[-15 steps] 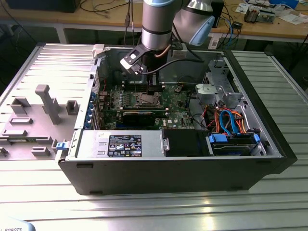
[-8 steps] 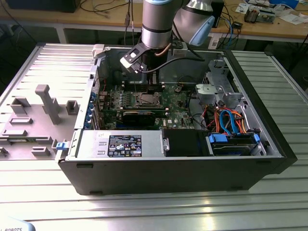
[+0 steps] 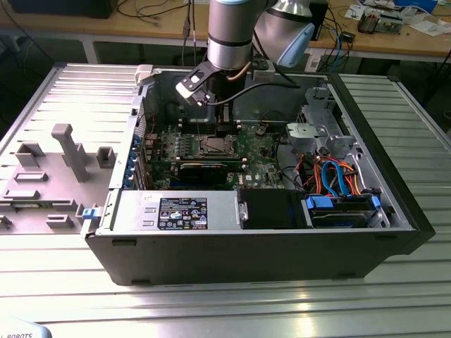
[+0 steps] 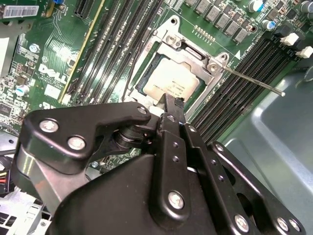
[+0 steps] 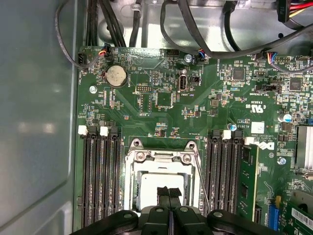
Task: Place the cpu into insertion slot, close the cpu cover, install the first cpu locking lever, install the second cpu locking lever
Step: 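Install the first cpu locking lever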
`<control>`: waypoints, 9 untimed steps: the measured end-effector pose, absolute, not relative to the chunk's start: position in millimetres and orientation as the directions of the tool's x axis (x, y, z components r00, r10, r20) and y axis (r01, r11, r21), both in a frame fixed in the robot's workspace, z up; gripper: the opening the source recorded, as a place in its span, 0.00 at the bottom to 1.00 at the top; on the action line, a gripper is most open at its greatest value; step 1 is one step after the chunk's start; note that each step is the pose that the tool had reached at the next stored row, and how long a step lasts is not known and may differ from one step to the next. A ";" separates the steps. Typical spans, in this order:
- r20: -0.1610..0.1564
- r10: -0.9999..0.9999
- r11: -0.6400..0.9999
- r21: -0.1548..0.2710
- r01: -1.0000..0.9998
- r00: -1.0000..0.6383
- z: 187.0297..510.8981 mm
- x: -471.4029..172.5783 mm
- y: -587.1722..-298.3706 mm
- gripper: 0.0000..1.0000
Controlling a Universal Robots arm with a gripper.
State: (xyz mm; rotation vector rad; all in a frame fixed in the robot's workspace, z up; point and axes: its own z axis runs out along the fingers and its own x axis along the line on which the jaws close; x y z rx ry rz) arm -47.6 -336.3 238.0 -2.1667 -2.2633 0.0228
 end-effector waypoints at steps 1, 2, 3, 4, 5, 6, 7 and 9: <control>-0.004 0.999 0.044 -0.016 0.999 -0.044 238.3 -47.6 -336.3 0.11; -0.004 0.999 0.044 -0.016 0.999 -0.044 238.4 -47.6 -336.3 0.11; -0.004 0.999 0.044 -0.016 0.999 -0.044 238.9 -47.6 -336.3 0.11; -0.004 0.999 0.044 -0.016 0.999 -0.044 239.1 -47.6 -336.3 0.11; -0.004 0.999 0.044 -0.016 0.999 -0.044 239.5 -47.6 -336.3 0.11; -0.004 0.999 0.044 -0.016 0.999 -0.044 239.8 -47.6 -336.3 0.11; -0.004 0.999 0.044 -0.016 0.999 -0.044 240.1 -47.5 -336.3 0.11; -0.004 0.999 0.044 -0.016 0.999 -0.044 240.2 -47.6 -336.3 0.11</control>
